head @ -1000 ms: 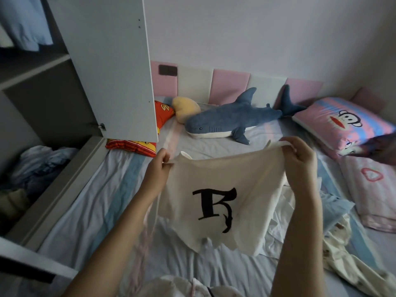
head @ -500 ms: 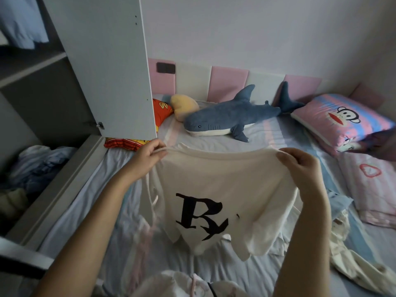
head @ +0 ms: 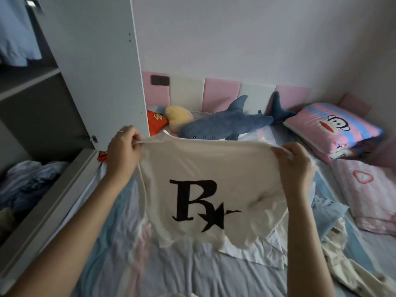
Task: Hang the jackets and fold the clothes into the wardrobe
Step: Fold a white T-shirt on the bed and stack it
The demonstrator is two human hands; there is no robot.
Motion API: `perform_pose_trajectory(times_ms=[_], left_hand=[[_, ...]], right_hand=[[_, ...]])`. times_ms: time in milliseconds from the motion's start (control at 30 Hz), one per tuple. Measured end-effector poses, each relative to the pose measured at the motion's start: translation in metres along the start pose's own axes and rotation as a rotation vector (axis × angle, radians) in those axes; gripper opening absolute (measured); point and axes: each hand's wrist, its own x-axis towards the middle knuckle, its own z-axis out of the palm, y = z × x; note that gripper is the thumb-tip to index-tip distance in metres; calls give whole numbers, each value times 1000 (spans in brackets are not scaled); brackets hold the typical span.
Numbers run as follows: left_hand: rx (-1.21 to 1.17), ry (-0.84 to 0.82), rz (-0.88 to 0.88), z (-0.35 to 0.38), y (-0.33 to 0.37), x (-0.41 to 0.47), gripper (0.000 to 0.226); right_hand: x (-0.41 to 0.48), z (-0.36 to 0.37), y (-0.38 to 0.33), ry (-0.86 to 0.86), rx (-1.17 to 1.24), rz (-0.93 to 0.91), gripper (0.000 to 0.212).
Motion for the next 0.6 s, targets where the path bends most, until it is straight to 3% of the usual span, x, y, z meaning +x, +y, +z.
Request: perform_pose_trajectory(times_ms=[100, 133, 267, 334, 400, 467, 534, 601], left_hand=[[45, -128, -6, 11, -4, 1, 15], [54, -164, -27, 17, -7, -1, 15], [18, -42, -47, 19, -12, 0, 13], [39, -5, -65, 18, -12, 4, 12], [100, -98, -120, 20, -14, 4, 10], [133, -207, -191, 23, -13, 3, 11], [52, -124, -190, 22, -5, 4, 7], [-62, -21, -216, 24, 0, 13, 9]], right_hand=[[1, 12, 22, -317, -54, -13, 10], [2, 14, 26, -327, -63, 3, 11], [-1, 15, 17, -81, -6, 5, 10], [3, 17, 16, -58, 1, 61, 10], [6, 20, 21, -104, -70, 118, 13], [3, 23, 24, 1, -36, 105, 14], [3, 22, 19, 190, 65, 111, 14], [17, 26, 12, 209, 88, 193, 19]])
